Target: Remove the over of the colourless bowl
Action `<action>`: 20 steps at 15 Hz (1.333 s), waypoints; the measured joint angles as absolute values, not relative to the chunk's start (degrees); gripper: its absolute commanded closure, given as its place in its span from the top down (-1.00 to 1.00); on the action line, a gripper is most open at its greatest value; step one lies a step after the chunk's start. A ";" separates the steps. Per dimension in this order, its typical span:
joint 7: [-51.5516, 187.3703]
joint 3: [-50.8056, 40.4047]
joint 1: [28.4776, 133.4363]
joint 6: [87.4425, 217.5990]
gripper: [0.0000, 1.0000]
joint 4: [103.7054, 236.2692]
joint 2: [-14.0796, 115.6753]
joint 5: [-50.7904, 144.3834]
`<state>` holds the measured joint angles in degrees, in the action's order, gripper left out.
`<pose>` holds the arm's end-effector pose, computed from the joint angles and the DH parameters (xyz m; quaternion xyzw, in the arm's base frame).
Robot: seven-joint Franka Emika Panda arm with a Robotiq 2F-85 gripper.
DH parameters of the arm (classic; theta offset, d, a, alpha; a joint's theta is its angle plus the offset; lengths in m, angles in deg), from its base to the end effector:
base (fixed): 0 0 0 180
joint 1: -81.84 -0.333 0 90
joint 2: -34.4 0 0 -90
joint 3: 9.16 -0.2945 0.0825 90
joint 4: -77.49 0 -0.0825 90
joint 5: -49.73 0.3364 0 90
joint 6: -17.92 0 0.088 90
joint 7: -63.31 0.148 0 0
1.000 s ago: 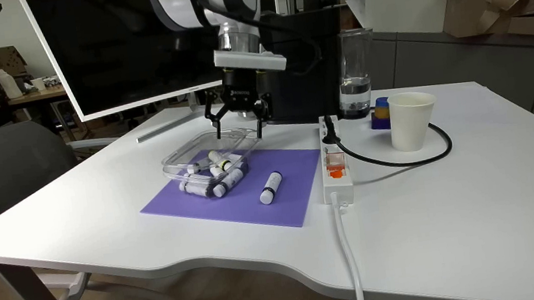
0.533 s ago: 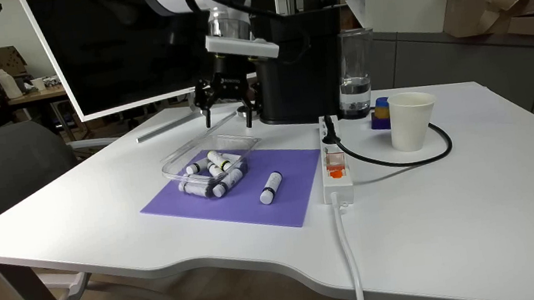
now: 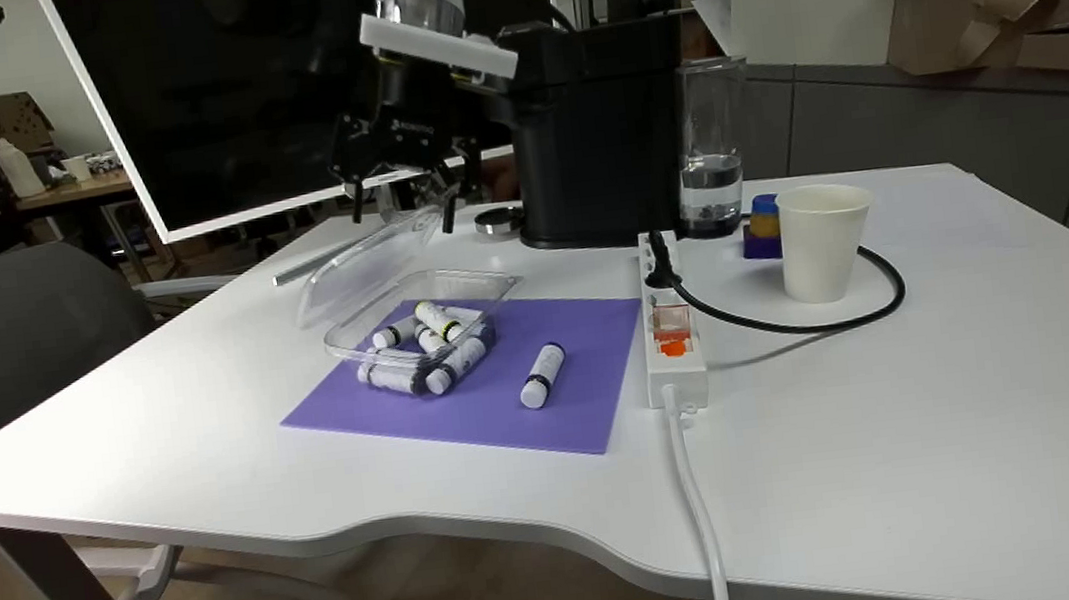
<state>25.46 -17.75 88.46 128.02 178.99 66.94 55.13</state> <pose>0.5483 0.0274 0.1958 -0.9263 -0.3057 0.1695 0.1407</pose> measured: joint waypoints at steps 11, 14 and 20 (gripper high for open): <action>27.37 -18.45 84.59 128.85 1.00 182.85 63.10 62.03; 27.47 -19.26 84.06 134.79 1.00 186.34 59.85 65.17; 27.51 -20.62 82.92 148.11 1.00 194.31 52.30 70.42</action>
<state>27.51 -20.62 82.92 148.11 194.31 52.30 70.42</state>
